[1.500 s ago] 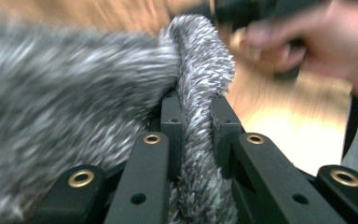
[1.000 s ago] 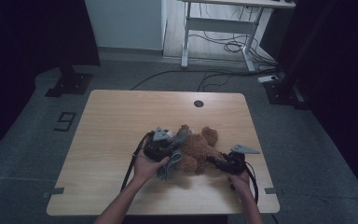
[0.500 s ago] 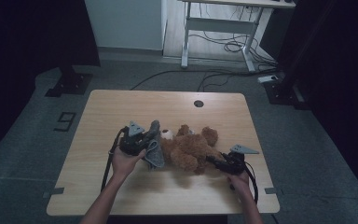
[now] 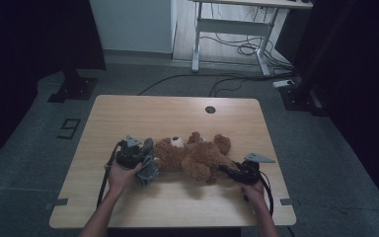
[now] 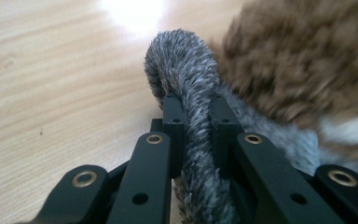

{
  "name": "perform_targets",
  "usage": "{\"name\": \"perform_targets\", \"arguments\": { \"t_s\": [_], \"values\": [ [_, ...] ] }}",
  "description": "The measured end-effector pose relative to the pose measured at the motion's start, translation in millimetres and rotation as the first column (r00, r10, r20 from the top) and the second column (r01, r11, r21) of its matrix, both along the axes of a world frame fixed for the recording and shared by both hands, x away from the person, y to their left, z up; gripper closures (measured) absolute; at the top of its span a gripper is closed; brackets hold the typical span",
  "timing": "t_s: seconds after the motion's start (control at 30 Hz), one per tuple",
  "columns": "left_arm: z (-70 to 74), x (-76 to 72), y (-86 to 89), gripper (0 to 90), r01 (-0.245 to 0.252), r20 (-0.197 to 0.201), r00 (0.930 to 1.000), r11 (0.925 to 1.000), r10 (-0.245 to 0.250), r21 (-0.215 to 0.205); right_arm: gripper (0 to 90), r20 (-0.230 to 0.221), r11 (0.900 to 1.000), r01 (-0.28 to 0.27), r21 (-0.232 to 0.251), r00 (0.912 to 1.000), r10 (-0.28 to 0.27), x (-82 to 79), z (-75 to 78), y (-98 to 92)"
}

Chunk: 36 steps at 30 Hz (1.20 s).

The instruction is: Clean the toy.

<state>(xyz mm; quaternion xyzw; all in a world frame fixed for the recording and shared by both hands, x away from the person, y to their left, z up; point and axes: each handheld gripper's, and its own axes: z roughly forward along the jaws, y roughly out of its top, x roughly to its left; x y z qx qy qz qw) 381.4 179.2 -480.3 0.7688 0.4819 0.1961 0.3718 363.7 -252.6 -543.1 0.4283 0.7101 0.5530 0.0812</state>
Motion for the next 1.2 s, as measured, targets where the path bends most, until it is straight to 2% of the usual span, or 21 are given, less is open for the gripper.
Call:
{"name": "perform_targets", "arguments": {
  "t_s": [0.07,0.13,0.23,0.3,0.37,0.43,0.5,0.6,0.67,0.73,0.8,0.87,1.0,1.13,1.2],
  "values": [
    [16.3,-2.6,-0.7,80.1,0.022,0.029,0.9994,0.9989,-0.020,-0.042,52.0,0.000,1.000,0.000,0.000,1.0000,0.000,0.2,0.0,0.1],
    [31.0,-5.5,-8.7,80.1,0.054,0.063,0.9968,0.9956,-0.050,-0.076,52.0,0.001,1.000,0.002,-0.002,1.0000,-0.002,-0.1,0.2,0.4],
    [45.7,-8.5,-30.0,80.1,0.103,0.107,0.9898,0.9911,-0.094,-0.085,52.0,0.003,1.000,0.005,-0.004,1.0000,-0.005,-0.5,0.5,0.9],
    [53.7,-8.9,-54.3,80.0,0.146,0.130,0.9819,0.9877,-0.138,-0.055,52.0,0.002,1.000,0.005,-0.003,1.0000,-0.005,-0.5,0.4,0.9],
    [57.0,-6.8,-76.7,80.0,0.186,0.131,0.9751,0.9815,-0.179,-0.044,52.0,0.001,1.000,0.005,-0.001,1.0000,-0.005,-0.2,0.2,0.6],
    [58.8,-3.0,-105.8,80.0,0.236,0.122,0.9654,0.9709,-0.230,-0.038,52.0,-0.001,1.000,0.007,0.006,1.0000,-0.007,0.4,-0.2,0.5],
    [58.3,-2.2,-140.1,80.0,0.297,0.115,0.9483,0.9548,-0.296,0.003,52.0,-0.002,1.000,0.007,0.003,1.0000,-0.007,0.1,0.1,0.4],
    [51.9,-1.1,-177.2,80.0,0.360,0.090,0.9281,0.9325,-0.361,0.035,52.0,-0.002,1.000,0.007,0.000,1.0000,-0.007,-0.1,0.3,0.6],
    [43.8,0.2,-195.5,80.0,0.385,0.065,0.9194,0.9214,-0.388,0.053,52.0,-0.004,1.000,0.002,0.000,1.0000,-0.002,0.3,0.2,0.0],
    [34.2,1.0,-208.2,79.9,0.394,0.044,0.9159,0.9149,-0.399,0.086,52.1,-0.004,1.000,0.002,0.005,1.0000,-0.002,0.7,-0.1,0.0],
    [28.4,-1.0,-212.3,80.0,0.381,0.055,0.9188,0.9144,-0.391,0.138,52.0,-0.006,1.000,0.005,0.003,1.0000,-0.005,0.7,0.0,-0.4],
    [29.6,-3.8,-210.5,80.3,0.362,0.065,0.9234,0.9145,-0.378,0.181,52.1,-0.004,1.000,0.001,-0.002,1.0000,-0.001,0.8,0.3,0.0],
    [34.0,-4.5,-194.5,80.4,0.310,0.078,0.9380,0.9173,-0.338,0.250,52.2,-0.020,1.000,0.010,-0.002,0.9998,-0.010,1.0,1.3,1.1],
    [32.5,-1.6,-163.8,80.3,0.262,0.073,0.9553,0.9356,-0.286,0.236,52.2,-0.020,1.000,0.010,-0.005,0.9998,-0.010,0.9,1.3,0.9],
    [35.0,-3.4,-145.4,80.3,0.235,0.105,0.9595,0.9476,-0.262,0.217,52.2,-0.020,1.000,0.009,-0.002,0.9998,-0.009,1.2,1.1,0.8]
  ]
}}
